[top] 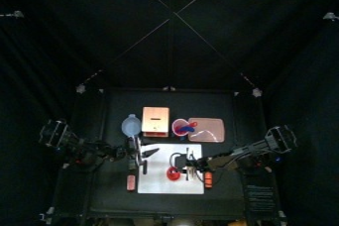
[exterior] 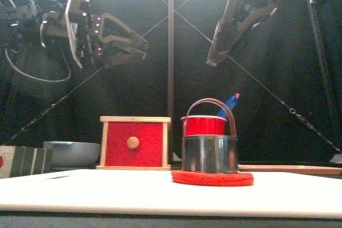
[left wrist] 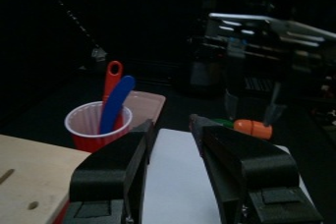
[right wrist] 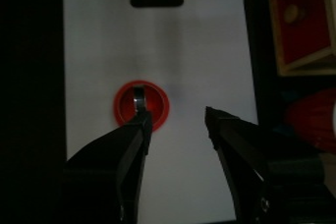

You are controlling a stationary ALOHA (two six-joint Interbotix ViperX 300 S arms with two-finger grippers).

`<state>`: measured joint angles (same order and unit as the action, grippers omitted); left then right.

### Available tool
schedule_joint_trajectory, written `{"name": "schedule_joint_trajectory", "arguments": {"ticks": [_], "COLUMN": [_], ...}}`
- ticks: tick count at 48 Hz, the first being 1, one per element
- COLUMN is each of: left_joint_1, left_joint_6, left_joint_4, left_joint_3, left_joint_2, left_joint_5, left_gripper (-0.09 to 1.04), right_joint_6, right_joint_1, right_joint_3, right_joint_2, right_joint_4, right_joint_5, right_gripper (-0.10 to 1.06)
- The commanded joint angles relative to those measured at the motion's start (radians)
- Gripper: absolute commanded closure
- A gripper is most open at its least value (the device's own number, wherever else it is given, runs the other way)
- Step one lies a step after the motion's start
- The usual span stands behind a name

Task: Get the cutter from the drawer then cut the dough then place the extra dough in the bowl
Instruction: Cut the dough

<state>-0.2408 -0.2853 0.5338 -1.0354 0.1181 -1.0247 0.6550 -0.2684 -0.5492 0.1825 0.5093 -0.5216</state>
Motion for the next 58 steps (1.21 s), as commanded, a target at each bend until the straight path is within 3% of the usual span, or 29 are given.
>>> {"name": "schedule_joint_trajectory", "arguments": {"ticks": [1, 7, 12, 18, 27, 31, 35, 41, 49, 53, 58], "left_joint_1": [-0.043, -0.101, -0.133, -0.161, -0.178, -0.184, -0.184, -0.186, -0.195, -0.196, -0.218], "left_joint_6": [0.006, 0.006, 0.006, 0.006, 0.006, 0.005, 0.005, 0.005, 0.005, 0.005, 0.006], "left_joint_4": [0.0, 0.038, 0.077, 0.098, 0.135, 0.14, 0.152, 0.173, 0.181, 0.189, 0.201], "left_joint_3": [0.035, 0.078, 0.121, 0.172, 0.23, 0.236, 0.235, 0.235, 0.236, 0.238, 0.262], "left_joint_2": [-0.034, -0.1, -0.163, -0.247, -0.322, -0.325, -0.325, -0.325, -0.325, -0.333, -0.36], "left_joint_5": [-0.012, -0.006, 0.009, 0.012, 0.014, 0.023, 0.031, 0.037, 0.035, 0.037, 0.037], "left_gripper": [0.17, 0.17, 0.12, 0.04, -0.01, -0.01, -0.01, -0.01, -0.01, -0.01, -0.01], "right_joint_6": [0.06, 0.074, 0.072, 0.061, 0.025, -0.02, -0.084, -0.235, -0.512, -0.615, -0.673], "right_joint_1": [0.023, 0.06, 0.101, 0.147, 0.149, 0.15, 0.153, 0.16, 0.147, 0.1, 0.043], "right_joint_3": [-0.117, -0.255, -0.331, -0.402, -0.43, -0.433, -0.437, -0.462, -0.532, -0.549, -0.554], "right_joint_2": [0.115, 0.16, 0.163, 0.143, 0.087, 0.066, 0.046, 0.02, -0.021, -0.038, -0.069], "right_joint_4": [0.049, 0.132, 0.155, 0.14, 0.095, 0.054, -0.006, -0.132, -0.42, -0.548, -0.649], "right_joint_5": [0.204, 0.414, 0.595, 0.779, 0.804, 0.831, 0.893, 1.026, 1.246, 1.285, 1.325], "right_gripper": [0.14, 0.14, 0.13, 0.13, 0.13, 0.13, 0.13, 0.13, 0.13, 0.13, 0.13]}}
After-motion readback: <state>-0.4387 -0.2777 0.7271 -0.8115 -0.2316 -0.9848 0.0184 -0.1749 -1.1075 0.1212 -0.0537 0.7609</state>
